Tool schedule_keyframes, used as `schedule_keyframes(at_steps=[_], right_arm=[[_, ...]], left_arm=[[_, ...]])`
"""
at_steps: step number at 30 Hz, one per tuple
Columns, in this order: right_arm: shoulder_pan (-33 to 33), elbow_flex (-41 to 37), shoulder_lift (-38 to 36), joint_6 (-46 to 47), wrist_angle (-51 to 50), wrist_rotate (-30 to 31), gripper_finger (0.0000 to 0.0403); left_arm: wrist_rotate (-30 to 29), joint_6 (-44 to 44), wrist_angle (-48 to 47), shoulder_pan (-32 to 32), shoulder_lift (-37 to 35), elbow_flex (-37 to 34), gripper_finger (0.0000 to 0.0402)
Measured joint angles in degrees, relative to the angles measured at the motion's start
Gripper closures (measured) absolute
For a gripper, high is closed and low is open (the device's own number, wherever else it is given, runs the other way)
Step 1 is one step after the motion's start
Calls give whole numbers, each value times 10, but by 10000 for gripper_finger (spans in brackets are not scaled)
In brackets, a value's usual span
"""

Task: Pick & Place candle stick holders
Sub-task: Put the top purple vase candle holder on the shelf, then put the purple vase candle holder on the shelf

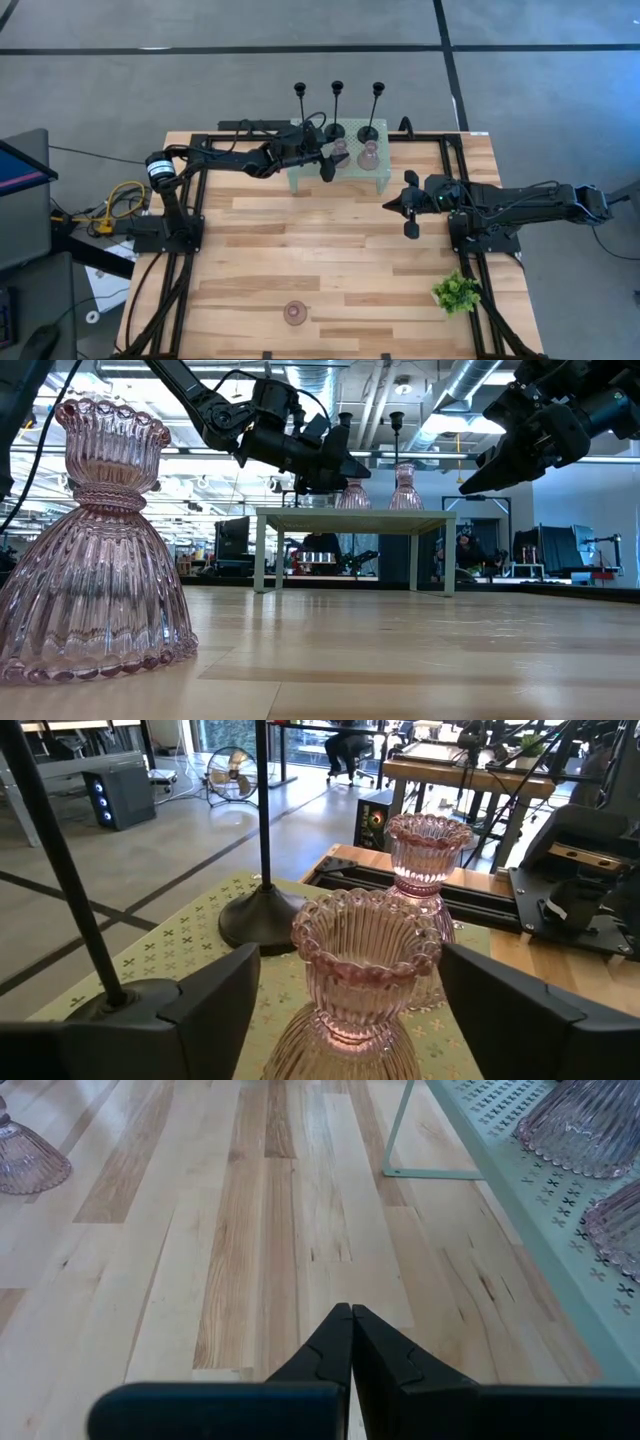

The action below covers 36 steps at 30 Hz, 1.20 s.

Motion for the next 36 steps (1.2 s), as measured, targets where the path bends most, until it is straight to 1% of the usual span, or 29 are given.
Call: schedule_keyframes(at_steps=[7, 10, 13, 16, 25, 31, 33, 36], right_arm=[[0, 0, 0, 0, 0, 0, 403], [0, 0, 0, 0, -1, 0, 403], [0, 0, 0, 1, -3, 0, 403], [0, 0, 0, 1, -7, 0, 403], [0, 0, 0, 1, -9, 0, 403], [2, 0, 0, 1, -9, -3, 403], [2, 0, 0, 1, -8, -3, 403], [2, 0, 0, 1, -8, -3, 403]], left_arm=[[0, 0, -2, -9, -3, 0, 83], [0, 4, -12, -15, -16, 0, 84], [1, 5, -45, -15, -39, 0, 88], [0, 5, -93, -15, -74, 0, 91], [0, 6, -293, -15, -184, 0, 94], [0, 4, -431, -15, -241, 0, 100], [1, -15, -469, -15, -256, -3, 101], [18, -58, -479, -15, -277, -28, 101]])
